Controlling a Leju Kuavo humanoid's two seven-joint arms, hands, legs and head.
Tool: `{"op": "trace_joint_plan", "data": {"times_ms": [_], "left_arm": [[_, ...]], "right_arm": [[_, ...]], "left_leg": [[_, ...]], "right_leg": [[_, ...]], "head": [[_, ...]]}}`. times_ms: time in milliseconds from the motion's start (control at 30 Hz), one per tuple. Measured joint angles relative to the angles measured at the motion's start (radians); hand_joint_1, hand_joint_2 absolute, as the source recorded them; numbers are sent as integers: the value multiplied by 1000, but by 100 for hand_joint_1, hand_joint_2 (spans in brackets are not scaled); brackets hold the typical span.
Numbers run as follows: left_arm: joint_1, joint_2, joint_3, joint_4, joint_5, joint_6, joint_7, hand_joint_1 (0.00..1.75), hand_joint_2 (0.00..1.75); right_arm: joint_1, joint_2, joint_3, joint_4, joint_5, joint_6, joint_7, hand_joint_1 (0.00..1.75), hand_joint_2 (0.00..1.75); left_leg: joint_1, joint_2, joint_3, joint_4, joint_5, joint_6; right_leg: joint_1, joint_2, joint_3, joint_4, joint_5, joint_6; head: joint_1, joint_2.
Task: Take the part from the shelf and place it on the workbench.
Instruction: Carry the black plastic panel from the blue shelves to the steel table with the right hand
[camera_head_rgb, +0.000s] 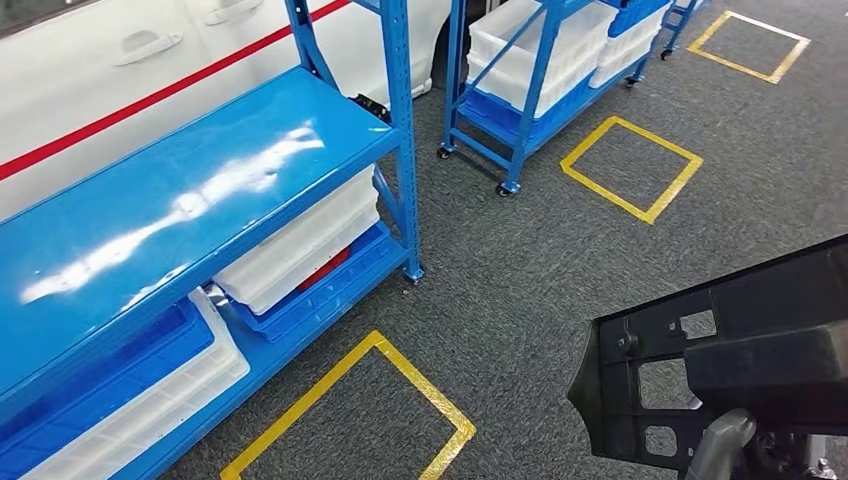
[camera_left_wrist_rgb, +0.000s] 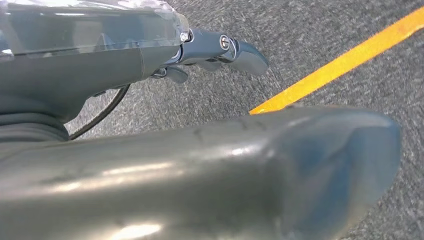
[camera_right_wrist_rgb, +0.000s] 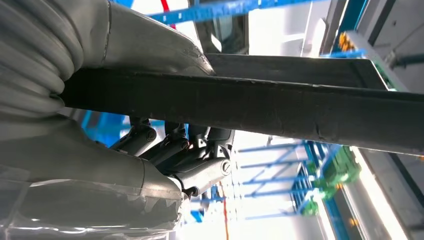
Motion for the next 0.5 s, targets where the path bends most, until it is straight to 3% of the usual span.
{"op": "trace_joint_plan", "data": {"times_ms": [33,100,167,233,300,367,433,500], "left_arm": [[0,0,0,0,0,-1,0,0,0],[0,2,0,0,0,-4,1,0,0],[1,4,-1,0,0,-6,0,0,0],[1,5,-1,0,1,-7,0,0,0],[-1,6,-1,0,2,-7,-1,0,0],[-1,6,-1,0,2,-8,-2,0,0],[2,7,-1,0,1,-8,-2,0,0],[5,7,-1,0,1,-8,-2,0,0]], "right_arm": [[1,0,0,0,3,-3,0,175,175],[1,0,2,-1,10,-7,0,175,175],[0,0,7,-2,20,-9,0,175,175],[-1,0,16,-2,30,-10,0,175,175],[0,0,22,-3,35,-11,0,175,175],[0,0,24,-5,37,-12,0,175,175],[-1,0,25,-7,38,-13,0,175,175],[-2,0,25,-7,39,-13,0,175,175]], "left_leg": [[0,-2,-5,10,9,0],[3,-15,40,-88,79,3],[9,-73,93,-213,132,6],[10,-109,107,-256,138,10],[8,-85,107,-261,144,21],[10,-54,108,-271,153,36],[8,-21,107,-276,157,44],[3,14,104,-275,156,46]], "right_leg": [[1,15,-2,3,1,0],[0,46,-3,10,0,3],[1,74,-11,22,-2,12],[-1,98,-24,29,2,26],[-5,119,-34,29,8,42],[-3,82,-54,63,-14,50],[1,14,-106,172,-78,55],[0,-14,-160,291,-127,59]], "head": [[0,0],[0,0],[0,0],[1,0],[1,0],[4,0],[7,0],[7,0]]}}
